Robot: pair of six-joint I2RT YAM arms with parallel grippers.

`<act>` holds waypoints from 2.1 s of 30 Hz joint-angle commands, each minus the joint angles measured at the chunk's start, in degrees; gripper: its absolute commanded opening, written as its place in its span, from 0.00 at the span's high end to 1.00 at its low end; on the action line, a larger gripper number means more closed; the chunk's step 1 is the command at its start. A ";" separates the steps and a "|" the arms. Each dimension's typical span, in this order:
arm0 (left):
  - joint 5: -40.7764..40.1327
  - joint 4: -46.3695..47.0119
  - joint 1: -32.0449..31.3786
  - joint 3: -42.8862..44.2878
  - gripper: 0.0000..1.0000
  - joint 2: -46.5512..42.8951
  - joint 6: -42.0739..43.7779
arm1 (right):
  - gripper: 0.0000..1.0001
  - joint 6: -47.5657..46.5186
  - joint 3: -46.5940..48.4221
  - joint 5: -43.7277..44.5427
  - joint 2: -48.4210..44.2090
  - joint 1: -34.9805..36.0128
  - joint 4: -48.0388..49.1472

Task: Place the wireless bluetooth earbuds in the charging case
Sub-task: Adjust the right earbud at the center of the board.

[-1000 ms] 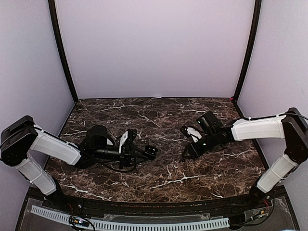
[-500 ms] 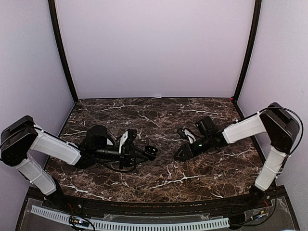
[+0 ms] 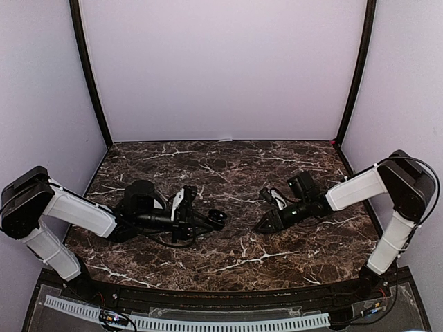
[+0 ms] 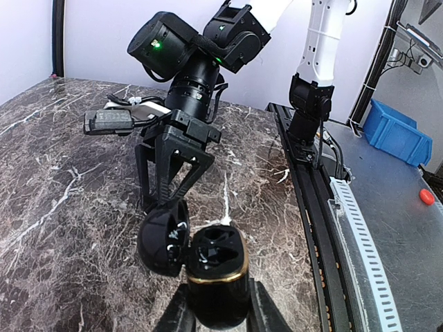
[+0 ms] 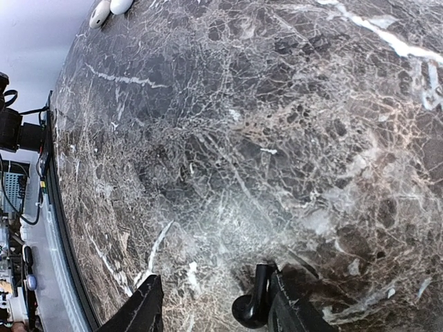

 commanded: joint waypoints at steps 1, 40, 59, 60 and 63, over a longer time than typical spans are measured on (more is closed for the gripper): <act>0.93 -0.30 -0.21 -0.21 0.90 -1.88 0.79 | 0.49 -0.10 -1.40 0.42 -1.58 -0.53 0.06; 1.34 -0.51 -0.21 0.14 0.90 -1.29 0.62 | 0.40 -1.98 -24.19 33.15 -17.88 14.21 25.22; 1.36 -0.56 -0.21 0.03 0.90 -1.57 0.62 | 0.60 -3.78 -18.81 39.68 -8.96 16.66 25.67; 1.36 -0.56 -0.21 0.06 0.90 -1.57 0.62 | 0.61 -3.92 -18.60 39.78 -8.70 16.77 25.71; 1.27 -0.63 -0.21 0.03 0.90 -1.57 0.70 | 0.63 -4.47 -17.30 40.72 -7.37 17.19 24.88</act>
